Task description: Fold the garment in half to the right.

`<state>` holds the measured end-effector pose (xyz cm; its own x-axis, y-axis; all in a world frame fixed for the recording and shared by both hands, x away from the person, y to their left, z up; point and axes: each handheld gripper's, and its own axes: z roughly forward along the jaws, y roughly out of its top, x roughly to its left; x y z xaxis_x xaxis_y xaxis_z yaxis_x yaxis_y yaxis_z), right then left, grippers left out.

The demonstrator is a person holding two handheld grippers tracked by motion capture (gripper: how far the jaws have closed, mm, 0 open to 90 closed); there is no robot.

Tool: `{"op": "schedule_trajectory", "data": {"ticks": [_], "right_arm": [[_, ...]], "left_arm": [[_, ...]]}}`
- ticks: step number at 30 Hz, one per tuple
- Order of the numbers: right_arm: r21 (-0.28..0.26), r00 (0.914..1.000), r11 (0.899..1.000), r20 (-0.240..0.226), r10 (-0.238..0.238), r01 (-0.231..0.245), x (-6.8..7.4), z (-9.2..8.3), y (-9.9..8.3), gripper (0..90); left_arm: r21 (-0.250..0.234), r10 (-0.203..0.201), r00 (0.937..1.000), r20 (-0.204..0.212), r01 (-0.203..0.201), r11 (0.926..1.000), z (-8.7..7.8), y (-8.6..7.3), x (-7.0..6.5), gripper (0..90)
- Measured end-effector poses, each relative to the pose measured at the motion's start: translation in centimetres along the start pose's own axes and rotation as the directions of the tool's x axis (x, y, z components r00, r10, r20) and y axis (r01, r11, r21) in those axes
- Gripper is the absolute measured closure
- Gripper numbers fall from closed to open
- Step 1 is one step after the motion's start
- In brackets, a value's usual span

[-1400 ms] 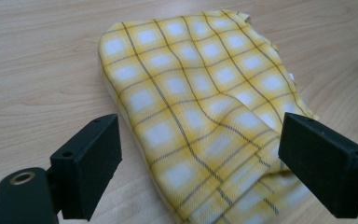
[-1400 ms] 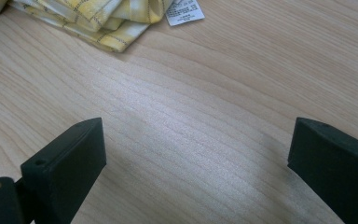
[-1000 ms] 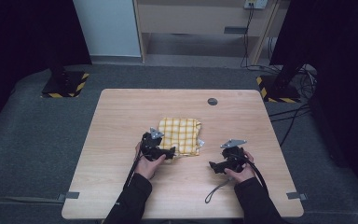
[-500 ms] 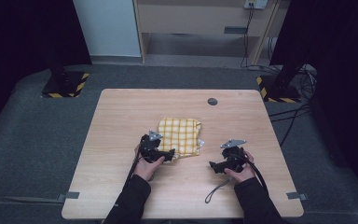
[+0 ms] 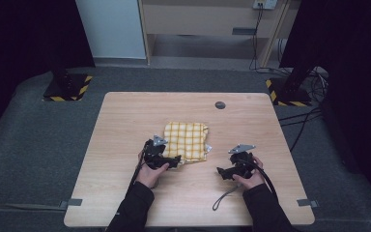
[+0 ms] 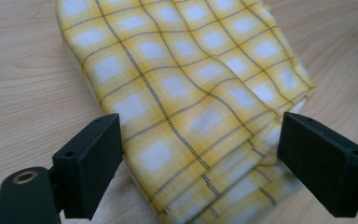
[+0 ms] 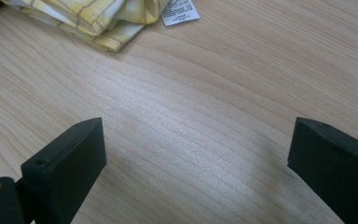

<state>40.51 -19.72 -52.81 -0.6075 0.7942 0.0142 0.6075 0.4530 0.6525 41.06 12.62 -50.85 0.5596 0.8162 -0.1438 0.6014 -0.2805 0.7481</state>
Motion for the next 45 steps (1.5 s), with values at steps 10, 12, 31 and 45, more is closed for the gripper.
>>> {"op": "schedule_trajectory", "data": {"ticks": [10, 12, 31, 45], "right_arm": [[0.005, 1.0, 1.0, 0.001, -0.001, 0.001, 0.1, 0.1, 0.0, 4.2], [0.004, 1.0, 1.0, 0.001, -0.002, 0.002, 0.1, 0.1, 0.0, 4.3], [0.005, 1.0, 1.0, 0.001, -0.006, 0.006, 0.1, 0.1, 0.0, 4.3], [0.003, 1.0, 1.0, 0.001, -0.003, 0.003, 0.0, 0.1, 0.0, 4.4]], "left_arm": [[0.099, 0.095, 0.9927, 0.075, -0.102, 0.9898, -0.1, -1.0, -0.2, 10.5], [0.103, 0.098, 0.9923, 0.076, -0.106, 0.989, 0.1, -1.0, -0.2, 10.7], [0.185, 0.173, 0.9842, 0.037, -0.177, 0.9666, 0.8, -1.6, -0.2, 11.7], [0.169, 0.174, 0.9847, 0.007, -0.173, 0.9703, 1.4, -1.3, -0.5, 11.2]]}}
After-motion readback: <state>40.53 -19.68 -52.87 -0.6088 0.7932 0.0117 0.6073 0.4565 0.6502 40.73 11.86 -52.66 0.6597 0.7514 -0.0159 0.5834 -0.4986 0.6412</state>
